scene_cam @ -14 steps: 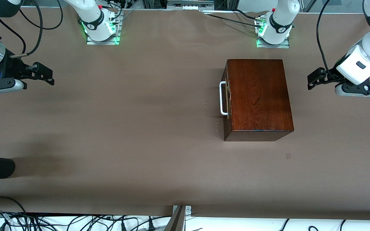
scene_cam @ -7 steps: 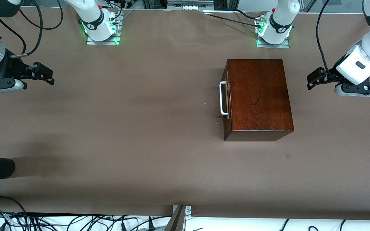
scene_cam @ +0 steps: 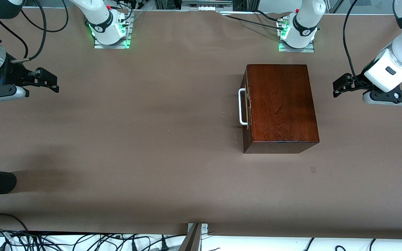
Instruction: Open drawer, take yellow block, close drawer
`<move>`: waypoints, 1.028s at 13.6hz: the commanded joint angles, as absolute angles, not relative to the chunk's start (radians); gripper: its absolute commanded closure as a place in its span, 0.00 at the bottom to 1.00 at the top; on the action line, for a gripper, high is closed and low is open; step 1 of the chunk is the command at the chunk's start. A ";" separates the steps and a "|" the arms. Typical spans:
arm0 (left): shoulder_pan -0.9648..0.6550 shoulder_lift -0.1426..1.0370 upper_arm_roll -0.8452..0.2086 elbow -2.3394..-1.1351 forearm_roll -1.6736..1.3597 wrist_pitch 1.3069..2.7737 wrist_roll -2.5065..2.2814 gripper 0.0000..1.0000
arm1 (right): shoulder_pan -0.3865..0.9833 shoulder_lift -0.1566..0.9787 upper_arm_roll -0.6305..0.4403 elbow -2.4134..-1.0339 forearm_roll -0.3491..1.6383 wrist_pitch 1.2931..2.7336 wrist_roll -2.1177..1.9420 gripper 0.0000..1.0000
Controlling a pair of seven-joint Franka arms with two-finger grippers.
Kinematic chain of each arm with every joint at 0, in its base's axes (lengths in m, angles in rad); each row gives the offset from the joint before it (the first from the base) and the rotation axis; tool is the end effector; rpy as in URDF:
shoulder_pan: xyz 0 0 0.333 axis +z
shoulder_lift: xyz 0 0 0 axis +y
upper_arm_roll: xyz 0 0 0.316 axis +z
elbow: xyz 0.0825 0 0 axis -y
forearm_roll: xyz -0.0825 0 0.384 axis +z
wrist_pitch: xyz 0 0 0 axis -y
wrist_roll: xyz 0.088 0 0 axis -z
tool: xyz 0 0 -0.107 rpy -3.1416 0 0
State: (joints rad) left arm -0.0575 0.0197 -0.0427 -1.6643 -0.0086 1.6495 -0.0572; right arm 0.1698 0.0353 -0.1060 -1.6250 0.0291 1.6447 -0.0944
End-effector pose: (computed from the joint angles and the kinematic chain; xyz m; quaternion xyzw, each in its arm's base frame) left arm 0.5609 -0.0570 0.5760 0.9996 -0.0211 -0.0176 0.0033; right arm 0.5683 0.0402 0.5855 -0.9969 -0.0778 0.0075 0.0127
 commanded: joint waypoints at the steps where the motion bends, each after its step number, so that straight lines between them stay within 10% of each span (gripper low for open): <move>1: -0.099 0.035 -0.044 -1.638 -0.041 1.647 -0.080 0.00 | 0.156 0.043 -0.098 -1.605 0.035 1.628 -0.089 0.00; 14: -0.629 0.452 -0.064 -1.424 0.084 1.716 -0.707 0.00 | 0.156 0.043 -0.098 -1.605 0.035 1.629 -0.089 0.00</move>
